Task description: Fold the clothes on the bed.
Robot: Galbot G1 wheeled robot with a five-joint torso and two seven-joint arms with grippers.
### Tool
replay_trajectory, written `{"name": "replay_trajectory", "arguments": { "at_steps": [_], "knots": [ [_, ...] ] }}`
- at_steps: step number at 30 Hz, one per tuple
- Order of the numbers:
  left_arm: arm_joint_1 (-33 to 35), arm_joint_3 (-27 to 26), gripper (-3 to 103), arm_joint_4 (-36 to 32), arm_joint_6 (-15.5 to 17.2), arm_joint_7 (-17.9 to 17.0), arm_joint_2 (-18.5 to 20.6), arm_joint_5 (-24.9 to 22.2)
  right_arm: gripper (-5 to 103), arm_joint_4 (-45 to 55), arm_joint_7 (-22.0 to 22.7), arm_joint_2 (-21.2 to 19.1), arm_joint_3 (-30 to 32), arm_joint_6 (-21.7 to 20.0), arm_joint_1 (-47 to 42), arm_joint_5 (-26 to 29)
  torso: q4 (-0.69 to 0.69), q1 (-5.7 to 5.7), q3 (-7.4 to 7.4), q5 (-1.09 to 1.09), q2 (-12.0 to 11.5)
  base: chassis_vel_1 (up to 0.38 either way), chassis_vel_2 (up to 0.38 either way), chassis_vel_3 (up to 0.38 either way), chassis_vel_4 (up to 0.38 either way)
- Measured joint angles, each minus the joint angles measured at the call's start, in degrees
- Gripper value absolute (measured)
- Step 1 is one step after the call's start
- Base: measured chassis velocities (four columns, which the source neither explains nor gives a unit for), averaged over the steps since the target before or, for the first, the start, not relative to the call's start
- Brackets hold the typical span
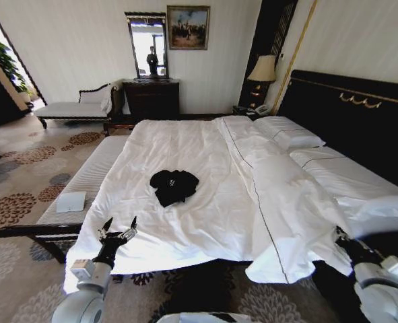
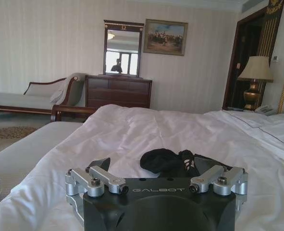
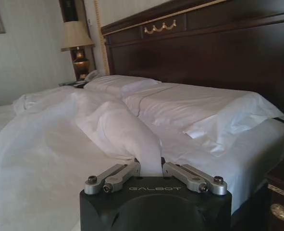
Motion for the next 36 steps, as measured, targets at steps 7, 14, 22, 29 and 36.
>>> {"name": "replay_trajectory", "arguments": {
  "at_steps": [7,14,22,29,36],
  "knots": [
    [0.5,0.1,98,0.0,0.0,0.0,-0.2,0.4,3,-7.1,-0.5,-5.2,1.5,1.8,2.7,-2.1,-0.02,0.0,0.0,-0.01,0.0,0.0,0.0,0.0,0.0],
    [0.6,0.5,98,-0.1,0.0,0.0,-0.5,0.9,3,-21.3,-2.6,-11.6,0.1,11.8,5.3,-14.5,-0.01,0.0,0.0,0.01,0.0,0.0,0.0,0.0,0.0],
    [1.7,0.4,98,-0.3,-0.3,0.1,-1.3,1.4,3,-34.6,-1.3,-14.7,-1.1,14.6,11.0,-17.6,0.04,0.01,0.0,0.0,0.0,0.0,0.0,0.0,0.0],
    [1.9,0.2,98,-0.5,-0.3,0.1,-1.3,1.5,3,-40.4,-0.6,-15.1,-1.1,16.2,13.0,-18.2,0.04,0.01,0.01,0.0,0.0,0.0,0.0,0.0,0.0],
    [1.6,0.4,98,-0.6,-0.1,0.1,-0.8,1.4,13,-42.0,0.4,-14.4,-0.9,16.3,13.4,-17.6,-0.16,0.0,0.0,-0.08,0.0,0.0,0.0,0.0,0.0]
  ]
}}
